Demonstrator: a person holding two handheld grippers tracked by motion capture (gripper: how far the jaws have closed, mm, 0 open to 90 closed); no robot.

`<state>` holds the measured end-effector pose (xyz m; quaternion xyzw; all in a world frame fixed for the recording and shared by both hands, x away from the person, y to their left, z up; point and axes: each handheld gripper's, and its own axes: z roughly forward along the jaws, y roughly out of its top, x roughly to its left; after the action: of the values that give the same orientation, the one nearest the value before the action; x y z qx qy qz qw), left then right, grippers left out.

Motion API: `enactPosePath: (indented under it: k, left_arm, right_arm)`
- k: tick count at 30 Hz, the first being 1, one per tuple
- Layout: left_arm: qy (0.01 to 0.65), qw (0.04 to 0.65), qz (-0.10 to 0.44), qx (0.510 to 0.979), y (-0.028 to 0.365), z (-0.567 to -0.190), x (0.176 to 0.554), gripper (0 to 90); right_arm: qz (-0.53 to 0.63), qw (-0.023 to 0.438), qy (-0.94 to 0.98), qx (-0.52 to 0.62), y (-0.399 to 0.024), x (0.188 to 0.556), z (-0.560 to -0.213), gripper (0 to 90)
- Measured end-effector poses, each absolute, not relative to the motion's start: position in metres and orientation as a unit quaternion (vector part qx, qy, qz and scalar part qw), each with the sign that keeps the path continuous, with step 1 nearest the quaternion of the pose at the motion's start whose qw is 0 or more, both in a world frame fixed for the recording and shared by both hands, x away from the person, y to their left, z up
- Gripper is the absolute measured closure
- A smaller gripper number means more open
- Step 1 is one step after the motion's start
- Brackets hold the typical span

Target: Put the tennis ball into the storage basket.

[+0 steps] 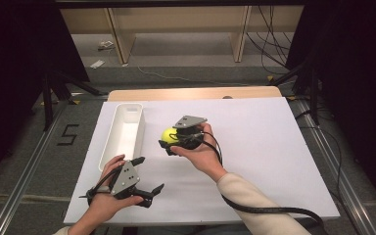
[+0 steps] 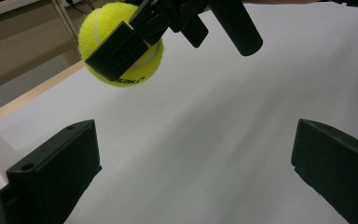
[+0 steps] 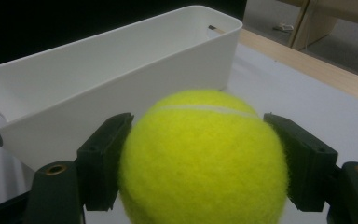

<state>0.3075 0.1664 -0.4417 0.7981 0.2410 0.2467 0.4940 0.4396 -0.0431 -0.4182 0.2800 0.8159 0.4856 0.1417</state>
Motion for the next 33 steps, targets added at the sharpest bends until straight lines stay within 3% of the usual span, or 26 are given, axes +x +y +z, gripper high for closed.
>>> enactPosePath:
  k: [33]
  left_arm:
    - [0.238, 0.497, 0.249, 0.797, 0.166, -0.440, 0.307, 0.2]
  right_arm:
    - [0.495, 0.132, 0.817, 0.264, -0.016, 0.443, -0.409, 27.1]
